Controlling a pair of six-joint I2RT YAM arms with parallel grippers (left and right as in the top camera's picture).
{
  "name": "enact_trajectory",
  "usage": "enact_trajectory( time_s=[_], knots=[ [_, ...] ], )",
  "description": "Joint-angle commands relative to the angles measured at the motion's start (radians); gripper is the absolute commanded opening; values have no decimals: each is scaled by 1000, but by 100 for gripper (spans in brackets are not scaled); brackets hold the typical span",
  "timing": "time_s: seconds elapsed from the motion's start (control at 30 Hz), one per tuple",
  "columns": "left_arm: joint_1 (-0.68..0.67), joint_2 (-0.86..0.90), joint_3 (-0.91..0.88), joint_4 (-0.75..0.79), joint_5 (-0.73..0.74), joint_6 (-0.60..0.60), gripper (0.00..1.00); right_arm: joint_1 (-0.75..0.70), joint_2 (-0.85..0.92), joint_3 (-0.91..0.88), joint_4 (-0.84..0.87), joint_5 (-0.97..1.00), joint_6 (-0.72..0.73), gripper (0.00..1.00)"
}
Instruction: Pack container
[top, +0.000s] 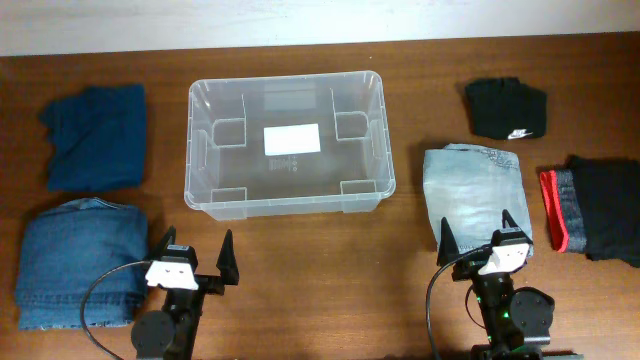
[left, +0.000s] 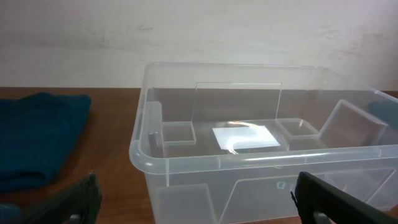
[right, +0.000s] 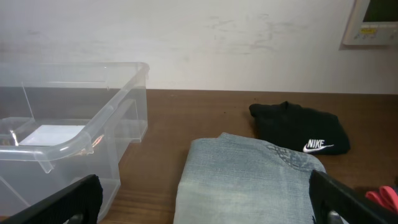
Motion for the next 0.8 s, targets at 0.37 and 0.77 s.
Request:
enact_trajectory(
  time_s=[0.37,0.77],
  knots=[
    [-5,1,-5,21,-16,13,99,-8,-8,-7,-1,-16,-3,99],
    [-5,1,22,318,42,14,99,-8,-8,-7,-1,-16,-3,98]
  ],
)
